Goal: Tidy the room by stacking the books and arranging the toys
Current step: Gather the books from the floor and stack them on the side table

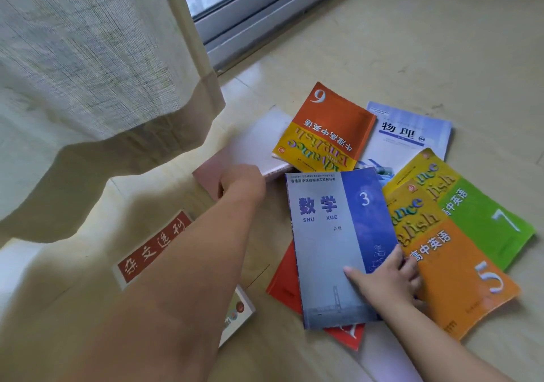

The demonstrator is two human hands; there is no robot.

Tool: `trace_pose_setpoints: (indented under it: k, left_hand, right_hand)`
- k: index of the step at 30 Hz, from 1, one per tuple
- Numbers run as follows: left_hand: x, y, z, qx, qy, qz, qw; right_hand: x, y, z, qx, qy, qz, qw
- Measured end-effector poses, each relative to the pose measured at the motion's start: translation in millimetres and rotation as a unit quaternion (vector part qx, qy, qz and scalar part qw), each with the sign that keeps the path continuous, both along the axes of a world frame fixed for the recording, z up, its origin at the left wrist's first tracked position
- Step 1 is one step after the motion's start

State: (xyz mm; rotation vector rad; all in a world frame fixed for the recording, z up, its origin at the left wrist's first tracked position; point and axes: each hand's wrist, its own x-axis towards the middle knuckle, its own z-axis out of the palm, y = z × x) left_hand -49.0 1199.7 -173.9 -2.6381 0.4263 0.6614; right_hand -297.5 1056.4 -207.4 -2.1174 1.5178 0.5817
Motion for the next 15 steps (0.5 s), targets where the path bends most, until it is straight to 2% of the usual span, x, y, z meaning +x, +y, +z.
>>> trace_pose_setpoints:
  k: [2,5,9,12,14,15]
  left_hand:
    - [-5,6,17,0.028,0.029,0.018,0.999]
    - [-13,16,46,0.059,-0.003,0.009,0.998]
    - [-27,39,94,0.02,-0.133,-0.05,0.99]
    - [-38,47,138,0.01,-0.268,-0.133,0.954]
    - [-43,49,168,0.008,-0.316,-0.143,0.938]
    - [-41,49,179,-0.028,-0.329,-0.129,0.935]
  right_hand:
    - [-6,0,-3,-0.032,-0.013,-0.005,0.999]
    - [-6,-4,0,-0.014,-0.061,-0.061,0.996]
    - [-6,-1,12,0.038,-0.116,-0.07,0.99]
    - [-12,2,19,0.096,-0.145,-0.087,0.981]
    - [-21,2,26,0.117,-0.164,-0.083,0.976]
    - [-25,0,27,0.128,-0.177,-0.083,0.972]
